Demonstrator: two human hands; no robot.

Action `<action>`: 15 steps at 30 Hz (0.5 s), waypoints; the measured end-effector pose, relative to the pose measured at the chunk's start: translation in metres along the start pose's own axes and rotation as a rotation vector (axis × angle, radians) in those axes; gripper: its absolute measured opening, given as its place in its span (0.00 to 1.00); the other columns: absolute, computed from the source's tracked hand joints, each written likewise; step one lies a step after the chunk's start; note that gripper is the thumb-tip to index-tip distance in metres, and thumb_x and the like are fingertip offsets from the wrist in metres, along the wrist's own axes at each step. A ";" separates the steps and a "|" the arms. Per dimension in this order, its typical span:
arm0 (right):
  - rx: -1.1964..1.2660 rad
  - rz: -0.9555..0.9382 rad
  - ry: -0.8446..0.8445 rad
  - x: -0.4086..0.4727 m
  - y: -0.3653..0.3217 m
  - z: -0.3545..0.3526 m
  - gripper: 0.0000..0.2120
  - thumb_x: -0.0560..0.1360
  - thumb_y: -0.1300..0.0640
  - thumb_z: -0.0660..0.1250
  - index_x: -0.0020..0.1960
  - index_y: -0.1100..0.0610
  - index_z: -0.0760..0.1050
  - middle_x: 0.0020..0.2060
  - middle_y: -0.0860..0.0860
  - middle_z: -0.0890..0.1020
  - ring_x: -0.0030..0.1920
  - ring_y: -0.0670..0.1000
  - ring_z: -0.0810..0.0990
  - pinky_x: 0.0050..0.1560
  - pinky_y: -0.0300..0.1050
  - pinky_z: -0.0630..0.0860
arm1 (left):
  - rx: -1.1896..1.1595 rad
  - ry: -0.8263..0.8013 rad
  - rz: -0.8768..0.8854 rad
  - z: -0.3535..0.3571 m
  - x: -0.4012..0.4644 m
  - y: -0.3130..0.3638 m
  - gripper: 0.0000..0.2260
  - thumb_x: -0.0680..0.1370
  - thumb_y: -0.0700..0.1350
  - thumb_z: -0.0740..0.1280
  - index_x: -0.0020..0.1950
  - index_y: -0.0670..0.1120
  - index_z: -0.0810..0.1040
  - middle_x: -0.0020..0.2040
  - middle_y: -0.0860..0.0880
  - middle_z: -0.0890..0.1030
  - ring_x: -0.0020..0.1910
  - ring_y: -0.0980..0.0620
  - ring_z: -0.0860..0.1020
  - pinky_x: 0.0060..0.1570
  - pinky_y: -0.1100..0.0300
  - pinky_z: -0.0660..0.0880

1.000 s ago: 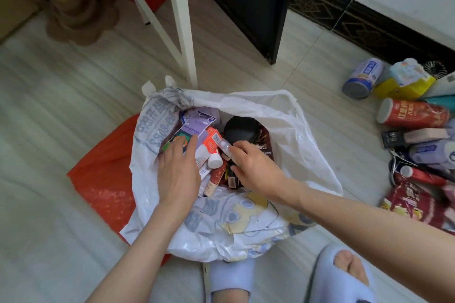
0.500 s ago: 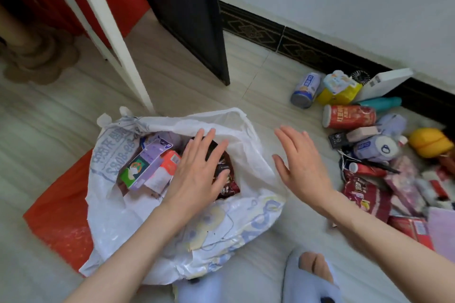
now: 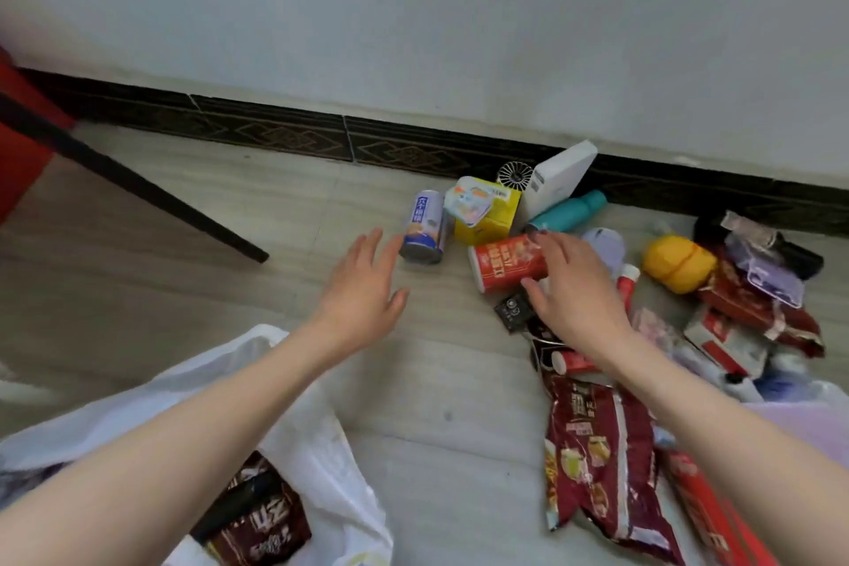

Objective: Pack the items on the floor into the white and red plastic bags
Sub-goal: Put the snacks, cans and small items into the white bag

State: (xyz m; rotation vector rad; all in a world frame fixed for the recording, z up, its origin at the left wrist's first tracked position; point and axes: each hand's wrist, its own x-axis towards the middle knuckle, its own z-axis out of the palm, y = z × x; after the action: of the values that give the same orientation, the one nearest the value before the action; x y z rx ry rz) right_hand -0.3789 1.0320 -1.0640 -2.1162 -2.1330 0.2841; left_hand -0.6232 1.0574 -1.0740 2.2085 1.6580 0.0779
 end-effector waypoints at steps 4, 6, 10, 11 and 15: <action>0.027 0.035 -0.144 0.042 0.015 0.020 0.31 0.73 0.50 0.66 0.72 0.58 0.59 0.70 0.56 0.64 0.70 0.56 0.62 0.70 0.49 0.58 | -0.190 0.072 -0.143 0.025 0.052 0.007 0.33 0.75 0.50 0.66 0.74 0.44 0.53 0.73 0.39 0.58 0.71 0.41 0.57 0.67 0.52 0.59; 0.046 -0.010 -0.254 0.050 0.026 0.030 0.35 0.71 0.51 0.69 0.73 0.55 0.57 0.72 0.54 0.60 0.71 0.56 0.60 0.71 0.50 0.58 | -0.264 0.063 -0.170 0.041 0.067 0.013 0.37 0.73 0.53 0.68 0.75 0.45 0.52 0.72 0.40 0.59 0.69 0.41 0.60 0.65 0.50 0.63; -0.001 -0.049 -0.301 0.058 0.036 0.039 0.37 0.70 0.52 0.70 0.73 0.54 0.56 0.71 0.54 0.61 0.70 0.56 0.59 0.70 0.49 0.59 | -0.337 0.115 -0.204 0.063 0.088 0.018 0.39 0.72 0.52 0.69 0.75 0.46 0.50 0.67 0.39 0.63 0.64 0.40 0.65 0.59 0.48 0.69; -0.025 -0.059 -0.308 0.061 0.036 0.039 0.37 0.69 0.52 0.70 0.73 0.55 0.56 0.70 0.55 0.63 0.70 0.56 0.60 0.69 0.49 0.60 | -0.359 0.138 -0.218 0.065 0.091 0.018 0.39 0.72 0.50 0.69 0.75 0.46 0.50 0.65 0.39 0.65 0.62 0.40 0.67 0.58 0.48 0.70; -0.121 -0.088 -0.366 0.069 0.030 0.033 0.35 0.68 0.51 0.70 0.70 0.55 0.59 0.65 0.56 0.67 0.66 0.56 0.64 0.65 0.50 0.66 | -0.422 0.140 -0.229 0.065 0.093 0.018 0.37 0.71 0.44 0.69 0.75 0.46 0.52 0.64 0.38 0.65 0.60 0.38 0.67 0.59 0.50 0.68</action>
State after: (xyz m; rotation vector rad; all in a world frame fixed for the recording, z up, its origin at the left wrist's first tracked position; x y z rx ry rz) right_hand -0.3574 1.0996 -1.1064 -2.1653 -2.4924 0.5873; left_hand -0.5616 1.1228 -1.1454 1.7249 1.7638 0.4829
